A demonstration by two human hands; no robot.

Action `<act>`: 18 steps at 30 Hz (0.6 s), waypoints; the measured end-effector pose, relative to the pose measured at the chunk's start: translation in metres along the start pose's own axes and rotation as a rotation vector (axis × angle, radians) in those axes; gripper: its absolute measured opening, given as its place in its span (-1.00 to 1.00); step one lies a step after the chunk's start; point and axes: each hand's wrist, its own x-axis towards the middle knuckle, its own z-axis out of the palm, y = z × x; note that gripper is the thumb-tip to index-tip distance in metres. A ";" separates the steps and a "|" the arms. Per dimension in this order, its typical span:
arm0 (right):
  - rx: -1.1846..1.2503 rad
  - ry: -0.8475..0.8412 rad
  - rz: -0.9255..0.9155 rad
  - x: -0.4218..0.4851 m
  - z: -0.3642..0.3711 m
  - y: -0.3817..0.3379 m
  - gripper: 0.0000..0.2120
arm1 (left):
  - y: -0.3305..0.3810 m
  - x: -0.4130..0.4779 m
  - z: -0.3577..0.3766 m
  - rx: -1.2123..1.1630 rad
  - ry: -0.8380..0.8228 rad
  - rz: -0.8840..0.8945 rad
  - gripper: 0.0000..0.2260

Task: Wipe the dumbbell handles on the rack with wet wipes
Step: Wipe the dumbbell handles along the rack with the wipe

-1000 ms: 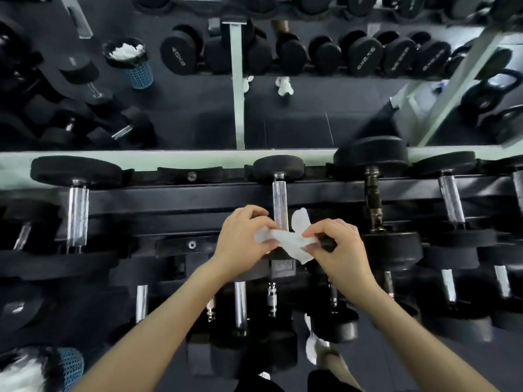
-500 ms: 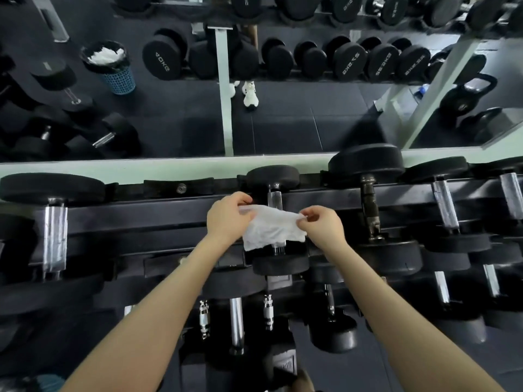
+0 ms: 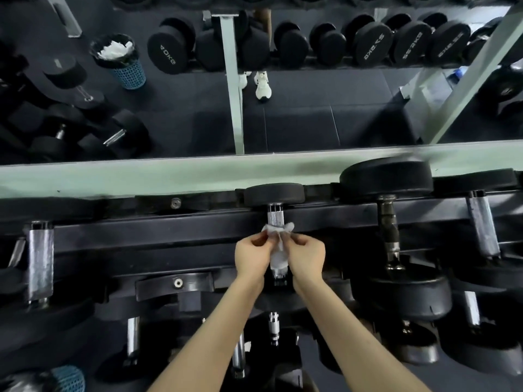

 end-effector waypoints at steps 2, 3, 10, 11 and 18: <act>0.061 0.024 -0.026 0.007 0.006 -0.009 -0.89 | 0.006 0.003 0.006 -0.058 0.033 0.006 -0.94; 0.083 0.032 -0.044 0.010 0.010 -0.015 -0.88 | 0.011 0.005 0.008 -0.083 0.050 0.017 -0.89; 0.005 -0.066 -0.112 -0.003 0.000 -0.005 -0.84 | 0.015 0.001 0.005 -0.043 0.011 0.063 -0.91; -0.059 -0.111 -0.128 -0.008 -0.006 -0.001 -0.87 | 0.012 -0.001 0.000 -0.008 -0.037 0.059 -0.82; -0.175 -0.056 -0.192 0.010 0.003 -0.013 -0.83 | 0.016 0.003 0.006 0.058 0.089 0.045 -0.80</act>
